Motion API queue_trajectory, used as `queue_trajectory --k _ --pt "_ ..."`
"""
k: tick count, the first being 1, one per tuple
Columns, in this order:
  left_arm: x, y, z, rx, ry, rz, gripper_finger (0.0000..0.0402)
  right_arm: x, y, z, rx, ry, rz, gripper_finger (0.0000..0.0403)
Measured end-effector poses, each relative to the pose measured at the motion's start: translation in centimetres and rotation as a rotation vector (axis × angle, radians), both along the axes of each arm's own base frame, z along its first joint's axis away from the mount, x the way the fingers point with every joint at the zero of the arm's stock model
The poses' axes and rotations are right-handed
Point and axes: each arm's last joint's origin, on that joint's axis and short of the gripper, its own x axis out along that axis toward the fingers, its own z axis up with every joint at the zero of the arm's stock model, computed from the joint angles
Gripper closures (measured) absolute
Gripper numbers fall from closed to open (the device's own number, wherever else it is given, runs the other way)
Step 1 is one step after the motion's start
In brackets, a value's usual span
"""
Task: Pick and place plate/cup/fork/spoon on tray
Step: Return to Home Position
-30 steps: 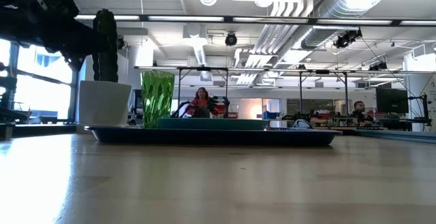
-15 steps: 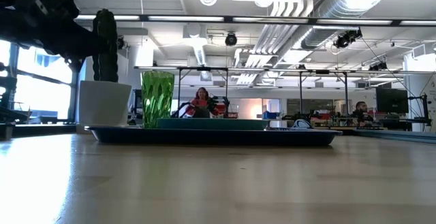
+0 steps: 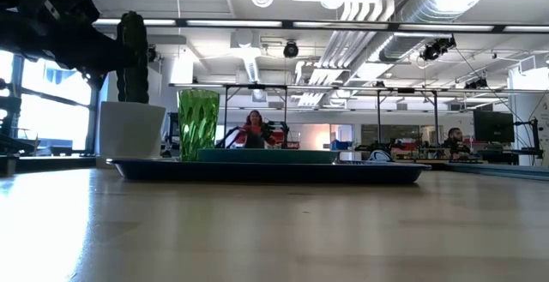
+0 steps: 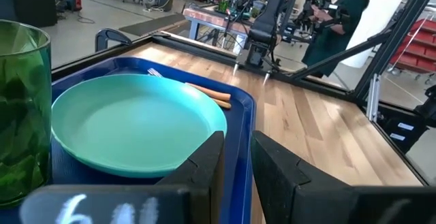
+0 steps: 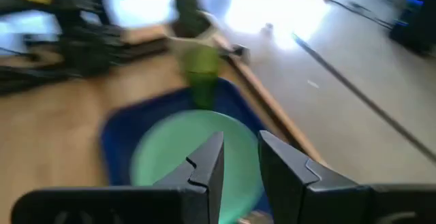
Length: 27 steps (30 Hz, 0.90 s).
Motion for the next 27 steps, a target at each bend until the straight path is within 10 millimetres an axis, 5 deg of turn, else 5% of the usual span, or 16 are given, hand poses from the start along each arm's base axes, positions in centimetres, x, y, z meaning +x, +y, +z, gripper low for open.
queue_trajectory --k 4,27 --pt "0.0 0.0 0.0 -0.002 0.000 0.000 0.0339 -1.6 0.8 -3.2 0.039 -0.110 0.109 0.0320" --pt "0.0 0.0 0.0 -0.002 -0.001 0.000 0.0339 -11.0 4.0 -20.2 0.218 -0.433 0.115 0.0320"
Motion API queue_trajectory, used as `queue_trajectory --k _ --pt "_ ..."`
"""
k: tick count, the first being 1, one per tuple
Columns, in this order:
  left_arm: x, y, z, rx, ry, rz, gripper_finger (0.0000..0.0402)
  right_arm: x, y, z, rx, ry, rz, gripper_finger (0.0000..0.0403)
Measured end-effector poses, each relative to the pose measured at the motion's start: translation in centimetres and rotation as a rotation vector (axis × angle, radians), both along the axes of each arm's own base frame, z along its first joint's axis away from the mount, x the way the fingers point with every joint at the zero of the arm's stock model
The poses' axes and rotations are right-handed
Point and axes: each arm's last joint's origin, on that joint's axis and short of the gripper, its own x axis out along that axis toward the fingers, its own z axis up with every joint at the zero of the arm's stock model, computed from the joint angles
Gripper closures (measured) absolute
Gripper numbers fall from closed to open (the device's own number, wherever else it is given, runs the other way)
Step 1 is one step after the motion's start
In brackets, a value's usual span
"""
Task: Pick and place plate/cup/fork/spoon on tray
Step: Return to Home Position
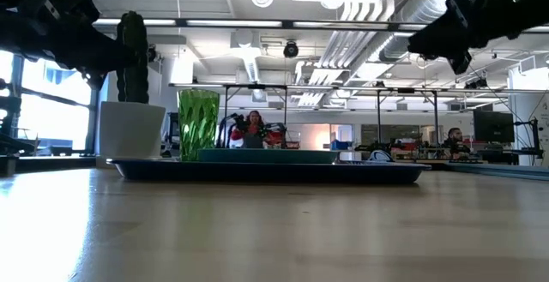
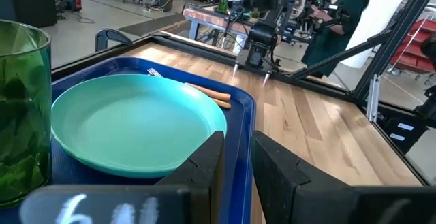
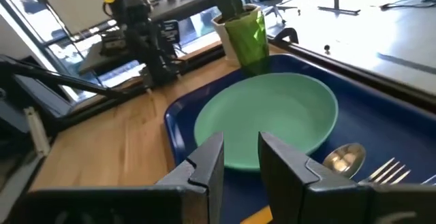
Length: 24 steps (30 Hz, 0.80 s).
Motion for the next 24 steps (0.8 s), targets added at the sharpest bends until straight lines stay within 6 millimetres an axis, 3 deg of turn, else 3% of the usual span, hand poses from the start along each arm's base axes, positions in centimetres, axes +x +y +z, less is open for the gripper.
queue_trajectory --k 16,24 --pt "0.0 0.0 0.0 0.000 0.000 0.000 0.0339 -3.1 1.0 -3.3 -0.019 -0.193 0.055 0.0320" --pt "0.0 0.0 0.0 0.000 -0.002 -0.001 0.0339 -2.6 0.9 -4.9 -0.021 -0.190 0.037 0.0320"
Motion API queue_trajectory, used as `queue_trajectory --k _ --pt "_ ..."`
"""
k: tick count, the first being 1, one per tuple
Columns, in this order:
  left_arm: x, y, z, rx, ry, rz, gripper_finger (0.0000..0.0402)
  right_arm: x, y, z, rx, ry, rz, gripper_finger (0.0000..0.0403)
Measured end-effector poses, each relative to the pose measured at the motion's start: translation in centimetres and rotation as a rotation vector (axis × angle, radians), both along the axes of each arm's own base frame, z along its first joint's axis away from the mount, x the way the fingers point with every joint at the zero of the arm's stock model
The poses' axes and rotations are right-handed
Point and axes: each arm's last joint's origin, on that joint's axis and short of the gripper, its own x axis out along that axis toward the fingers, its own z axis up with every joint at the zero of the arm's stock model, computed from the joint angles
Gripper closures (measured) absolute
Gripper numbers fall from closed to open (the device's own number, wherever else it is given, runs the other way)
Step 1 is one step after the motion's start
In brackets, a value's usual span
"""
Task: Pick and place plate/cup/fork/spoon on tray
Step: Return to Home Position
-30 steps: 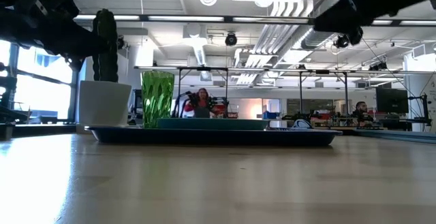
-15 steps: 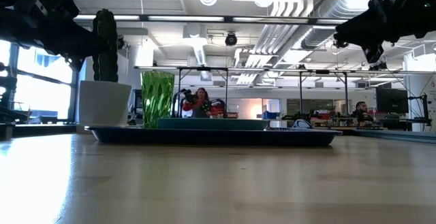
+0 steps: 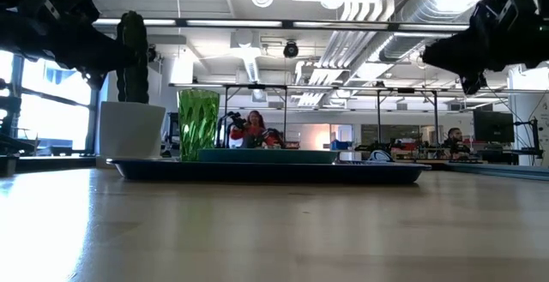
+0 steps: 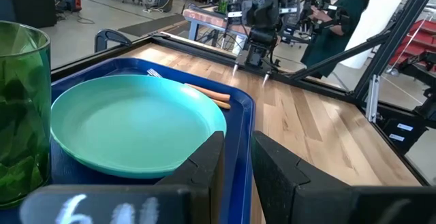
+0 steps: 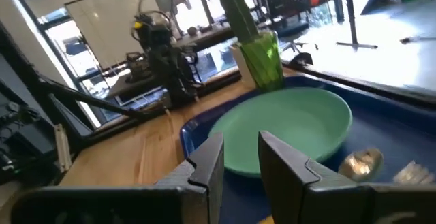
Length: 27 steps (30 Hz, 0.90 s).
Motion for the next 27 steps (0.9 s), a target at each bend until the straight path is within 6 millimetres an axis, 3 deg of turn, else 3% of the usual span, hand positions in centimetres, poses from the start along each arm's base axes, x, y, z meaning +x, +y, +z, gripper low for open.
queue_trajectory --k 3,27 --pt "0.00 -0.01 -0.01 0.000 0.001 -0.002 0.0339 0.21 -0.08 -1.10 0.025 0.020 -0.021 0.0320" --pt "0.00 -0.01 -0.01 0.000 0.001 -0.002 0.0339 0.33 -0.04 -1.24 0.021 0.035 -0.003 0.0320"
